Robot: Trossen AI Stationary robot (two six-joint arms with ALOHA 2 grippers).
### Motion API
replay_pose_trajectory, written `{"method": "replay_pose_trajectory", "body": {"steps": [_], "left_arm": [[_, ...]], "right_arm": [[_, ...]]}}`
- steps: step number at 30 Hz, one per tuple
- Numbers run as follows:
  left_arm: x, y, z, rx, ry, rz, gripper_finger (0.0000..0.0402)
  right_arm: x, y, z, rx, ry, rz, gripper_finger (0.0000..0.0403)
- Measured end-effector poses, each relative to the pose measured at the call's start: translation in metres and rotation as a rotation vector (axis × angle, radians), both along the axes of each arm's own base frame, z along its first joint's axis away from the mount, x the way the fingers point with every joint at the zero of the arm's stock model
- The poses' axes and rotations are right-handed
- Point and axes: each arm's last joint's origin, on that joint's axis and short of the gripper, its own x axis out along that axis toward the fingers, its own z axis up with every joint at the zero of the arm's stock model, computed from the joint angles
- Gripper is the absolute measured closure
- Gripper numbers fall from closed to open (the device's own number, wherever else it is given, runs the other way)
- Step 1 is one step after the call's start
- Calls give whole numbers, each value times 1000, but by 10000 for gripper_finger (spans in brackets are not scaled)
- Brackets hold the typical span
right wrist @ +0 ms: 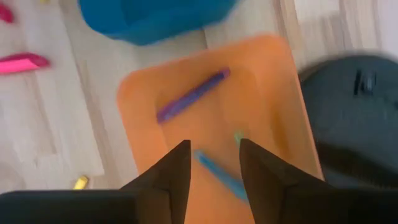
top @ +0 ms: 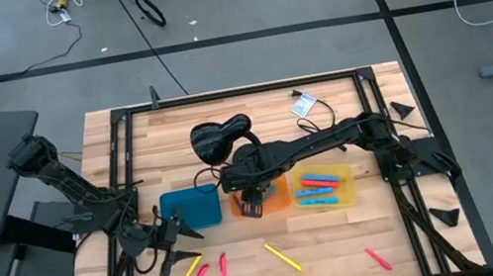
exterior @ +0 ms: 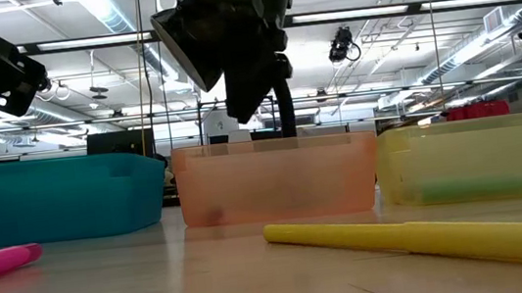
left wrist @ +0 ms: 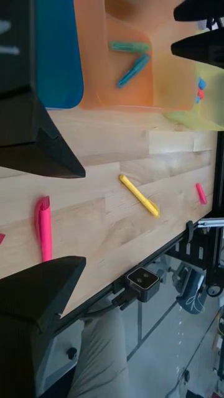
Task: Pick & Place Markers
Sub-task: Put the pink pen into the orange bin
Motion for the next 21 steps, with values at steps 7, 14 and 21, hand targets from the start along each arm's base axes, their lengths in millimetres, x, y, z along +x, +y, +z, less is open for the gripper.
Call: {"method": "replay_pose_trajectory", "body": {"steps": [7, 14, 21], "left_arm": [[0, 0, 0, 0, 0, 0, 180], [0, 0, 0, 1, 0, 0, 180], [0, 0, 0, -11, 4, 4, 180]], "right_arm": [[-12, 6, -3, 20, 119, -103, 264], [-23, 16, -4, 30, 217, -223, 264], [-39, 44, -5, -40, 307, -208, 264]]}}
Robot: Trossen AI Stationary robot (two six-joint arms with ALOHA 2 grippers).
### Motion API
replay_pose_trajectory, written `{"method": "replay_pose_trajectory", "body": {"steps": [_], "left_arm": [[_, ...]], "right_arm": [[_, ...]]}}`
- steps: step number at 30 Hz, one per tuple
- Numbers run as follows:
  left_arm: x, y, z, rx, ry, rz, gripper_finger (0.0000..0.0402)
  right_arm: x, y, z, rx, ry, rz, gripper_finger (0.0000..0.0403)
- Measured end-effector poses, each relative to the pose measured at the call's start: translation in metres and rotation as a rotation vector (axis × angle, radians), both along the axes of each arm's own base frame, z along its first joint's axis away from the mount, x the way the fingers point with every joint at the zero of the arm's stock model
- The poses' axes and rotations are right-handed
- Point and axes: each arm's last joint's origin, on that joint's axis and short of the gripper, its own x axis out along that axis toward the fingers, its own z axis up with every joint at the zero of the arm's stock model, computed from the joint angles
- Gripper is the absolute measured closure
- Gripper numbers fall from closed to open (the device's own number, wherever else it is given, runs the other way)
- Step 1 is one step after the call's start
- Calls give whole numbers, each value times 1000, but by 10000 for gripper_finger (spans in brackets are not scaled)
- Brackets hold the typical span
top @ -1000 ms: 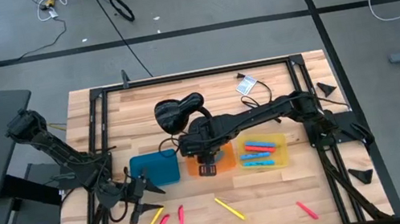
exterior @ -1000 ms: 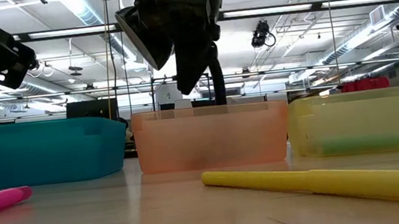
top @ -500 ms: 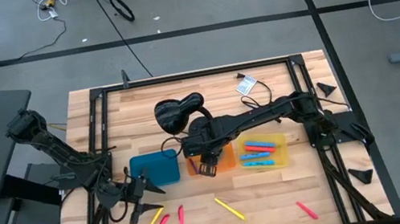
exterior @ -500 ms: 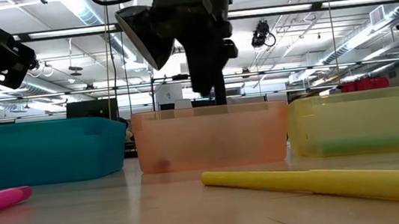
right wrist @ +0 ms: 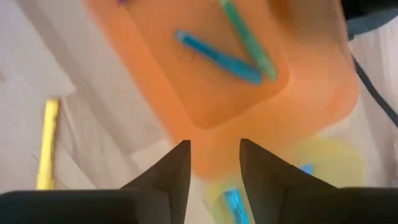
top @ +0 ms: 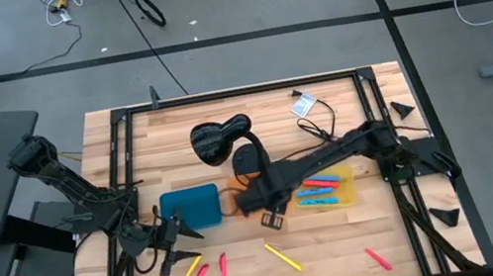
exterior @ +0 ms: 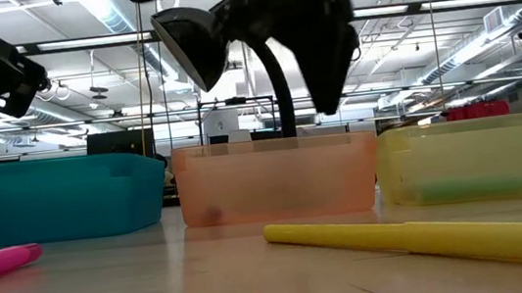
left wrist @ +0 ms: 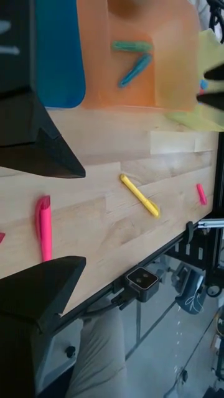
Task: Pick & Place Markers
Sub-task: Put the pink pen into the orange bin
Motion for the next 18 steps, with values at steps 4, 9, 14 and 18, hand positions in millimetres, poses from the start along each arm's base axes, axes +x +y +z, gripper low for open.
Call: {"method": "replay_pose_trajectory", "body": {"steps": [4, 9, 14, 18], "left_arm": [[0, 0, 0, -12, 3, 4, 180], [0, 0, 0, -14, 2, 4, 180], [0, 0, 0, -20, 3, 7, 180], [0, 0, 0, -20, 3, 7, 180]], "right_arm": [[-11, 25, -2, -29, 39, 24, 264], [-31, 60, -12, -56, 90, 61, 264], [-67, 81, -21, -93, 138, 9, 264], [-103, 91, -20, -83, 94, -76, 264]]}}
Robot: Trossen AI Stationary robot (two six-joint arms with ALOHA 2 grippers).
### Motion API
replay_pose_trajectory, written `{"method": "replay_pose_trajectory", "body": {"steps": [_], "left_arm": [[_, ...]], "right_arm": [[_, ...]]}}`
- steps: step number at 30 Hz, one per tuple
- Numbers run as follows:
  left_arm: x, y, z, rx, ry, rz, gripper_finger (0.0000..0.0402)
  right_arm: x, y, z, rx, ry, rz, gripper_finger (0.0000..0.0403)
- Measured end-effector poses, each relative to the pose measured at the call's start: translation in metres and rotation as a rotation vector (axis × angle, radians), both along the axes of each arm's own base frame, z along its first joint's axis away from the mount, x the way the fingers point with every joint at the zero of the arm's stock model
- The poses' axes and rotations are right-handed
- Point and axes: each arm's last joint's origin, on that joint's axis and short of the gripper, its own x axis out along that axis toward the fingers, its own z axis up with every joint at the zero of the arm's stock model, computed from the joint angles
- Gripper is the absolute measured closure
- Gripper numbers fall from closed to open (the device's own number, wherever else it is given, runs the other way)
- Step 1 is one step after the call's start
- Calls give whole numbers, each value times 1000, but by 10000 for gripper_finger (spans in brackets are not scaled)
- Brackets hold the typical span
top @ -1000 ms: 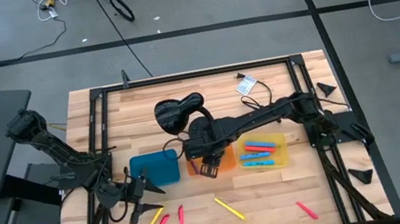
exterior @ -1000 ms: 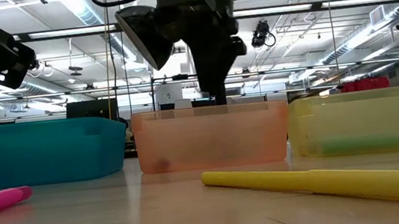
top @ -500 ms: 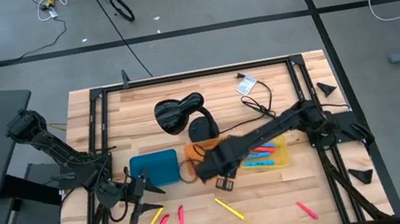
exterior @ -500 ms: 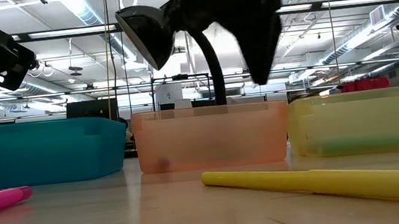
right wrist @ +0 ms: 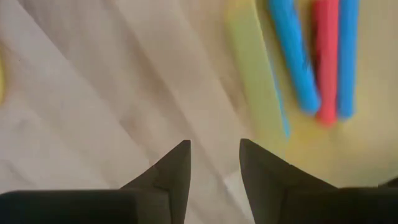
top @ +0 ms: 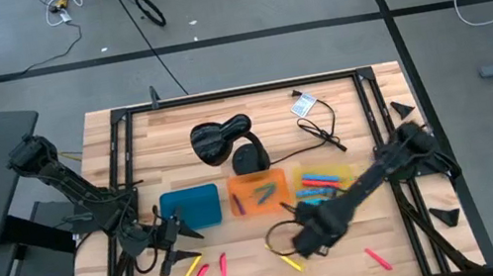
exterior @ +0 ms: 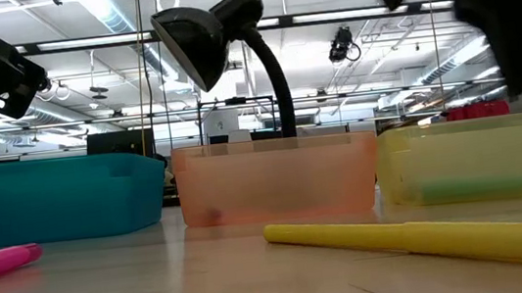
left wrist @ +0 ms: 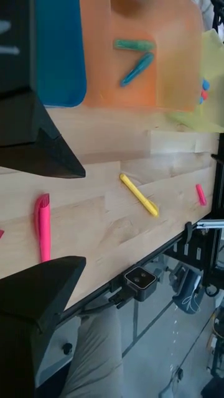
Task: Pick & Place Markers
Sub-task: Put the pink pen into the orange bin
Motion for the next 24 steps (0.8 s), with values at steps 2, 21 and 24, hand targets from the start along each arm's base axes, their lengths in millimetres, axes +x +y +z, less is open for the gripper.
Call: {"method": "replay_pose_trajectory", "body": {"steps": [2, 21, 24], "left_arm": [[0, 0, 0, 1, -1, 0, 180], [0, 0, 0, 3, -3, 7, 180], [0, 1, 0, 5, -4, 13, 180]], "right_arm": [[-19, 3, 1, 45, -36, -52, 264], [-124, 22, -1, 254, -80, -278, 264], [-126, 26, -1, 260, -95, -298, 264]]}}
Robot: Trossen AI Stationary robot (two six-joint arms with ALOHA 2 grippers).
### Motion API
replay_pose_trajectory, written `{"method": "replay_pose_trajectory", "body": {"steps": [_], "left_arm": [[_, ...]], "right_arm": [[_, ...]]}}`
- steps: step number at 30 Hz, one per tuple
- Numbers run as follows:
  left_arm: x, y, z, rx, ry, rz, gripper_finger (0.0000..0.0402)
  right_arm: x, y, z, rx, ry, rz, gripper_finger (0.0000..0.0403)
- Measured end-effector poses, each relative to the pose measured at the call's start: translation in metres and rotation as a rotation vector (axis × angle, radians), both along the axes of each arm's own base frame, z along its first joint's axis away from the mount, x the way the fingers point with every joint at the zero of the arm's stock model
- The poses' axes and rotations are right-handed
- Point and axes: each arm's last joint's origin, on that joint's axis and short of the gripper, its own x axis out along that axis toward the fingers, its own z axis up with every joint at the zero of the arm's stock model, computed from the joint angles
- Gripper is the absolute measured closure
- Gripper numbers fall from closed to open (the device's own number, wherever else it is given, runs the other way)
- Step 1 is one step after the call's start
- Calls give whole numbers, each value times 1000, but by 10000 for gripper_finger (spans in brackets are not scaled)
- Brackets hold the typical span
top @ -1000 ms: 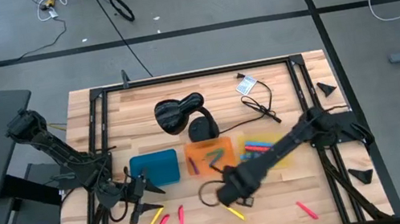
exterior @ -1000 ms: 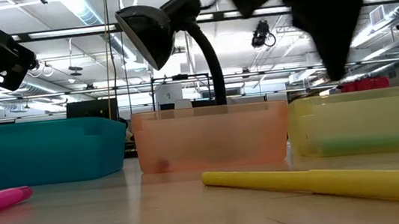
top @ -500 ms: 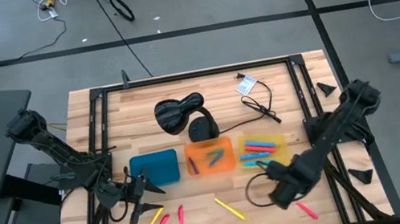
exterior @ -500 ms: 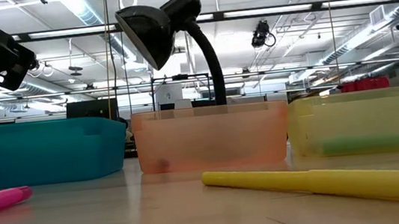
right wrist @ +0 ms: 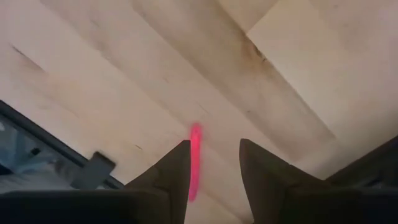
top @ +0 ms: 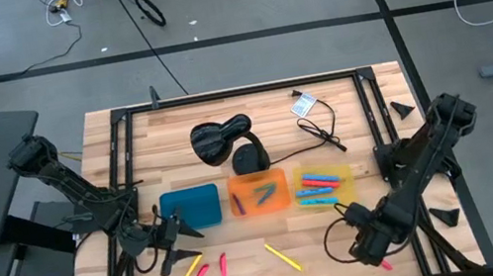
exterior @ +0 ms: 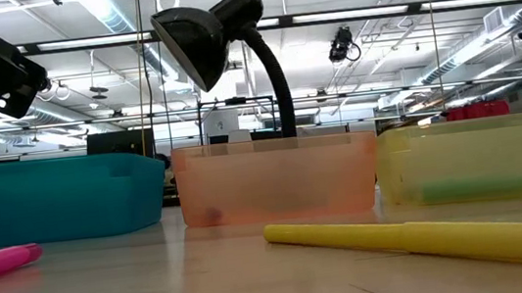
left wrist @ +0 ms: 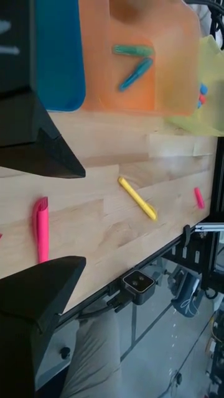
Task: Pick & Place Markers
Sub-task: Put the pink pen into the orange bin
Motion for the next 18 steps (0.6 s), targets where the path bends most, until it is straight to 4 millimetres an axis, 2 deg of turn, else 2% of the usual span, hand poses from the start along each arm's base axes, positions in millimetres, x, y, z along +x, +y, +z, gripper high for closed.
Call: {"method": "replay_pose_trajectory", "body": {"steps": [6, 12, 18], "left_arm": [[0, 0, 0, 0, 0, 2, 180], [0, 0, 0, 3, -2, 1, 180], [0, 0, 0, 6, -2, 0, 180]], "right_arm": [[-4, 12, -5, 40, -31, -45, 264], [-11, 24, -24, 50, -33, -68, 264], [-9, 32, -39, 39, 3, -55, 264]]}}
